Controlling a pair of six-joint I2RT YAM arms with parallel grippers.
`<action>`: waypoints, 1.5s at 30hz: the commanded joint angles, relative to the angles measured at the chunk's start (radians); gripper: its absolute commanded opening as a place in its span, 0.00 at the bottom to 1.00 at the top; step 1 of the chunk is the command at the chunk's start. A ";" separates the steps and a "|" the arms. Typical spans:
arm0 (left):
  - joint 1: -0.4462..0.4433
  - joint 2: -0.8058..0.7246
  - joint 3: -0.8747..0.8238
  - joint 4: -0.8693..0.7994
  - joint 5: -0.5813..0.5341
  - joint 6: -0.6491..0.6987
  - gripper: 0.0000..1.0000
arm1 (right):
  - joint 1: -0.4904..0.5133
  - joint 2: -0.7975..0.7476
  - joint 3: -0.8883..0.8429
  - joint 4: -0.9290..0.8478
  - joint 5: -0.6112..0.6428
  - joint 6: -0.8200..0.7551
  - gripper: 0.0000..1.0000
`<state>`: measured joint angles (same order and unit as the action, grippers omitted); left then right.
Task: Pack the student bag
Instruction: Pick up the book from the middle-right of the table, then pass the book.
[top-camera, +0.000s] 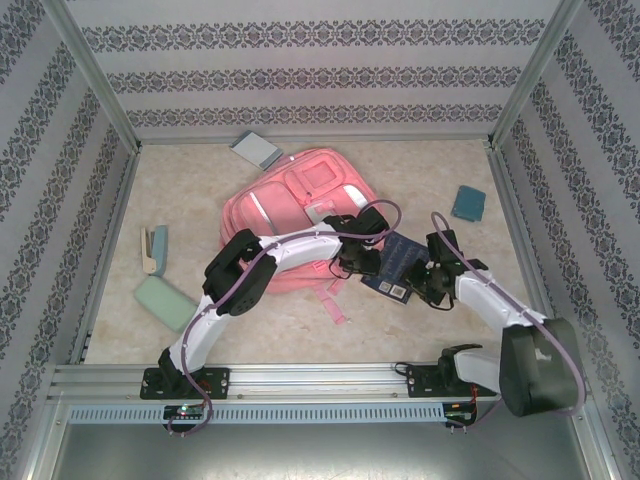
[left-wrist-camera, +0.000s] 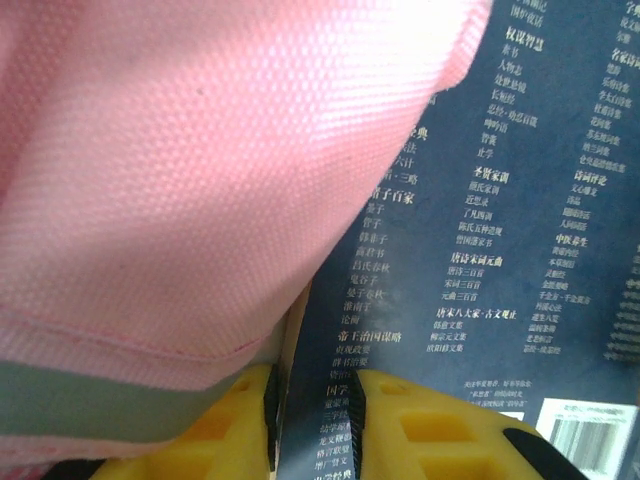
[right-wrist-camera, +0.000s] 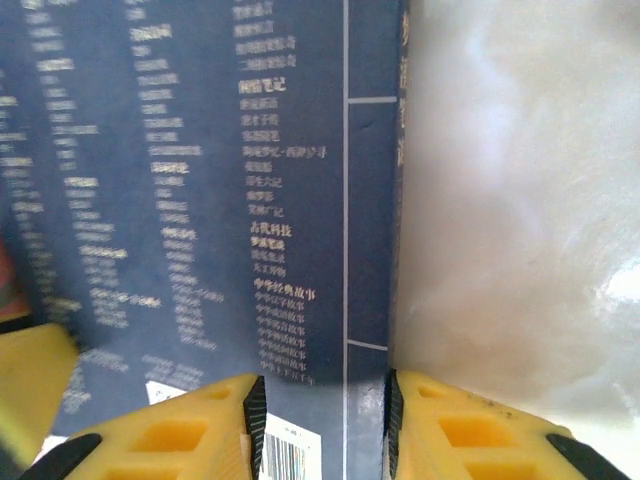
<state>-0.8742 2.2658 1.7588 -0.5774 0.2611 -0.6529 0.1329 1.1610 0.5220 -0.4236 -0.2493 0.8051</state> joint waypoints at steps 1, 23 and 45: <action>-0.023 0.047 0.023 0.001 0.096 0.025 0.27 | -0.001 -0.085 -0.007 0.241 -0.263 0.006 0.35; 0.024 -0.118 0.018 0.029 0.129 -0.035 0.36 | -0.030 -0.162 0.125 -0.001 -0.116 -0.134 0.00; 0.328 -0.384 -0.245 0.534 0.406 -0.384 0.87 | -0.059 0.115 0.477 0.448 -0.631 0.062 0.00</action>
<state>-0.5621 1.9400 1.5520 -0.2127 0.5858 -0.9405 0.0803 1.2369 0.9497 -0.1650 -0.7479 0.7750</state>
